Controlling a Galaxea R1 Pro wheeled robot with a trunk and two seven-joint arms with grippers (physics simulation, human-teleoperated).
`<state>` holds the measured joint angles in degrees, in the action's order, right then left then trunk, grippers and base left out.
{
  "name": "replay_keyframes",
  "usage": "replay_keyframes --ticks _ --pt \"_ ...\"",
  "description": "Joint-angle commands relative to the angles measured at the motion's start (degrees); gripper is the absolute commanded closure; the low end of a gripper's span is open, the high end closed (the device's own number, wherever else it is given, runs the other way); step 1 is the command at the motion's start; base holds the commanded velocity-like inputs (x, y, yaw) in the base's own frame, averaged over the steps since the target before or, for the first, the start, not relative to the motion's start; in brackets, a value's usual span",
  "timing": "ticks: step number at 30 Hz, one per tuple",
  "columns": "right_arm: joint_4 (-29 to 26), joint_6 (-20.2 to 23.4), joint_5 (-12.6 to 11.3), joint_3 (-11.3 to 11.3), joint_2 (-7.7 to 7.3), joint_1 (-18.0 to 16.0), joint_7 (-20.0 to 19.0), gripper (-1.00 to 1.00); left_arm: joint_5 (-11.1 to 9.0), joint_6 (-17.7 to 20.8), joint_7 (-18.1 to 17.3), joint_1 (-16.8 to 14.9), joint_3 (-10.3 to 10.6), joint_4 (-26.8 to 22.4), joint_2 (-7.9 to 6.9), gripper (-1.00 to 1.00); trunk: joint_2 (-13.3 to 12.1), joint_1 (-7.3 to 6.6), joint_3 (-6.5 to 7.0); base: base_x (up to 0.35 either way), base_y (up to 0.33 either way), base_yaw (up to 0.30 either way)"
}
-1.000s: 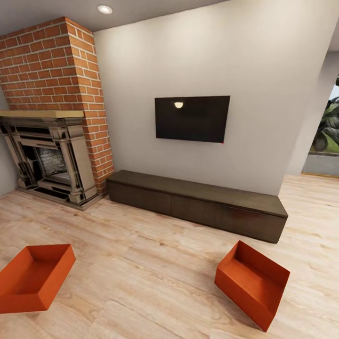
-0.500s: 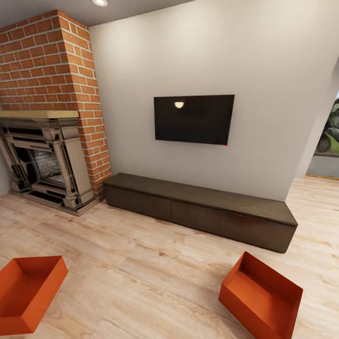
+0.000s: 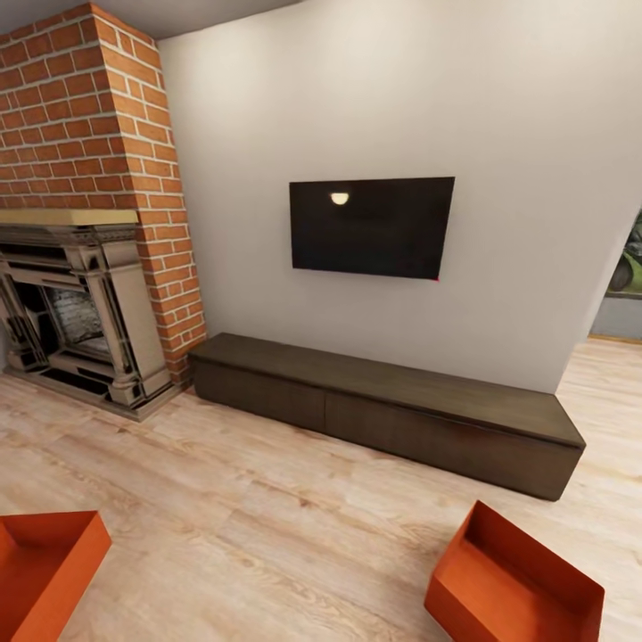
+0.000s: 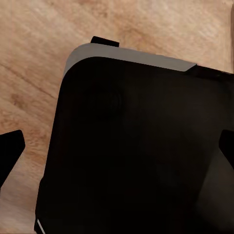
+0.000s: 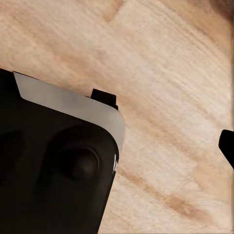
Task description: Move the two storage containers from the living room to the garage. In the garage, place one container on the floor and stack the other container on top of it (either order is fine).
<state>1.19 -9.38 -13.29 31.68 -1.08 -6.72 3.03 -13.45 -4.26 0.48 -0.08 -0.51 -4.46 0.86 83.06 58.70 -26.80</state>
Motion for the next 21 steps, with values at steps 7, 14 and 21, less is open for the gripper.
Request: replay_keyframes --ticks 7,14,21 --pt "0.1 -0.3 -0.5 0.5 0.02 0.0 0.0 -1.0 -0.2 -0.1 0.0 0.0 0.0 0.0 0.01 -1.0 0.0 0.03 -0.05 0.326 0.0 0.0" --pt "0.1 -0.3 -0.5 0.5 0.07 0.0 0.0 -1.0 -0.2 -0.4 0.0 0.0 0.0 0.0 -0.06 -1.0 0.0 0.03 -0.05 0.32 0.0 -0.059" --pt "0.1 -0.3 -0.6 0.5 0.07 0.0 0.0 -1.0 -0.2 -0.5 0.0 0.0 0.1 -0.1 -0.07 -1.0 0.0 0.03 -0.05 0.115 0.0 -0.222"
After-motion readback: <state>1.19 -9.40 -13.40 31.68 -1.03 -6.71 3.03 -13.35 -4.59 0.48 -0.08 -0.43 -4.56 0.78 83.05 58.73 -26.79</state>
